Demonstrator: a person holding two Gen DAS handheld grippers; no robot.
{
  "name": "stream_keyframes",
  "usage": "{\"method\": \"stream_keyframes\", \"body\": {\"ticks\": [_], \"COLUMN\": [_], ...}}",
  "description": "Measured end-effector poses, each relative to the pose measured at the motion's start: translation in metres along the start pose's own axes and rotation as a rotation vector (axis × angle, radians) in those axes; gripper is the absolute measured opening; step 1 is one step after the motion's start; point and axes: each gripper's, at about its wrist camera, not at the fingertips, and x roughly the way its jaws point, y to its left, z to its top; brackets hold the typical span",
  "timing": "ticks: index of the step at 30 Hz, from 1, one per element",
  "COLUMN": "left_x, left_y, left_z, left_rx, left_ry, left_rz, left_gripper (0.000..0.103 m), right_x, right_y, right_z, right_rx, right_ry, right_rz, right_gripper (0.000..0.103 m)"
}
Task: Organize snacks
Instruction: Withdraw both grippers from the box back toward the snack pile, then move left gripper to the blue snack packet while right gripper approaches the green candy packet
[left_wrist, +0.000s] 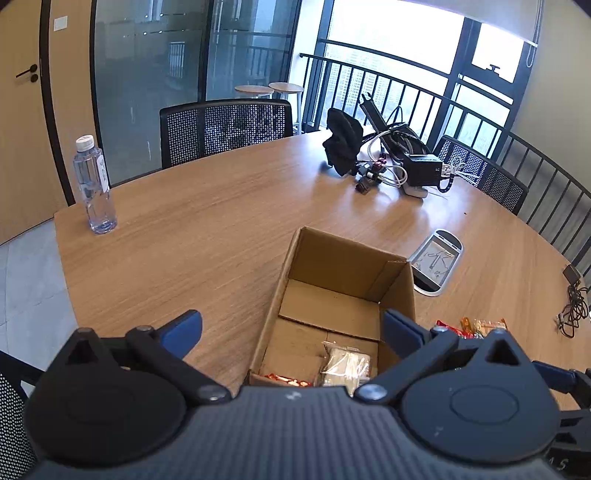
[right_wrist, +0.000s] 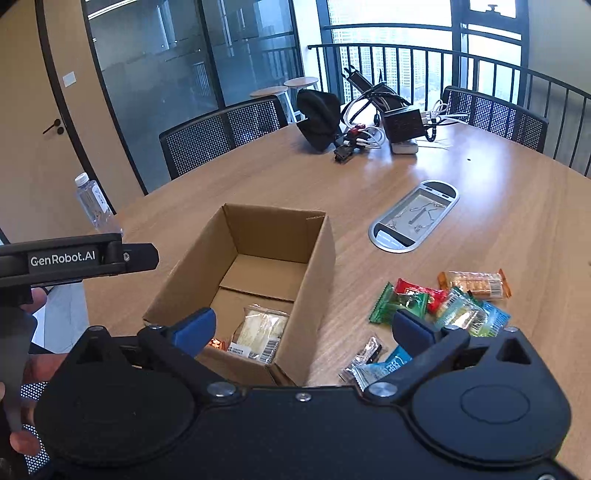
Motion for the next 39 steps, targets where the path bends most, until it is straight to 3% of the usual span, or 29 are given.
{"method": "stream_keyframes", "body": {"ticks": [11, 23, 39], "left_x": [-0.029, -0.046, -0.054], "left_y": [-0.025, -0.054, -0.084], "left_z": [-0.017, -0.045, -0.082], "left_rx": [0.054, 0.106, 0.189], "left_ry": [0.012, 0.028, 0.075], "left_rz": [-0.037, -0.054, -0.148], "left_gripper": [0.103, 0.103, 0.103], "right_x": [-0.043, -0.077, -0.108], "right_y": [-0.013, -0.042, -0.065], "right_z": [-0.022, -0.059, -0.1], "right_rx": [0.003, 0.099, 0.196], "right_ry": [-0.035, -0.036, -0.042], "right_rz": [-0.031, -0.077, -0.166], "right_gripper": [0.103, 0.103, 0.103]}}
